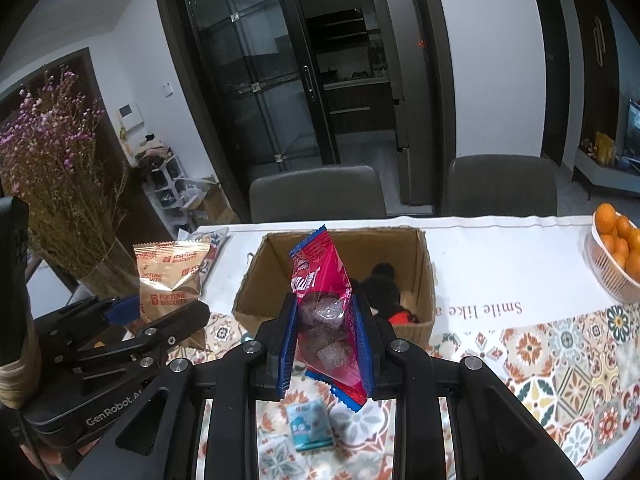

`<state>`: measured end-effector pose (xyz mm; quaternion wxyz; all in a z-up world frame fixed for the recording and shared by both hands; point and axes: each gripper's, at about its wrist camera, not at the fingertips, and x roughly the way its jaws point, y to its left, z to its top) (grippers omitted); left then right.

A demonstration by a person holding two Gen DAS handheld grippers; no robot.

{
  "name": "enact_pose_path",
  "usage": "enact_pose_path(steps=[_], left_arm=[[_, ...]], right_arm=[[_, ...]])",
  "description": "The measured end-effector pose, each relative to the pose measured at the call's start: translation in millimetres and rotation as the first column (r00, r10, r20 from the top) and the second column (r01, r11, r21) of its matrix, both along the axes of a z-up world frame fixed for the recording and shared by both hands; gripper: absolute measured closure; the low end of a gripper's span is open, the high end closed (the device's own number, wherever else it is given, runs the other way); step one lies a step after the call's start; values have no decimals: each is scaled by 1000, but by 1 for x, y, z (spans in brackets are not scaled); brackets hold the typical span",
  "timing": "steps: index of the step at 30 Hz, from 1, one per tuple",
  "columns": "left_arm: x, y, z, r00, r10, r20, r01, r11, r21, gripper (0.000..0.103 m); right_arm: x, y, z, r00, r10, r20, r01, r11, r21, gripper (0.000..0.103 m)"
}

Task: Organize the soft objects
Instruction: 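Carry both packets into the cardboard box and open both tools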

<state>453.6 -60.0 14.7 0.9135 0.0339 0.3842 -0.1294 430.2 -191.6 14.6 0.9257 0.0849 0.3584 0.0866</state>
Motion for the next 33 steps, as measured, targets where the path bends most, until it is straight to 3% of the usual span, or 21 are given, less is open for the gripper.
enact_pose_path(steps=[13,24,33], left_arm=[[44,-7,-12,1000,-1,-17,1,1000,26,57],[85,-22,-39,998,-25,-62,30,997,67,57],[110,-31,-67,989,-45,-143,57,995,81,57]], right_arm=[[46,-5,-8,1000,19,-21,-20,1000,-6,75],[86,-11,-38,996,18,-88,-17,1000,4,75],[108,-18,-70,985,28,-170,-21,999,40,75]])
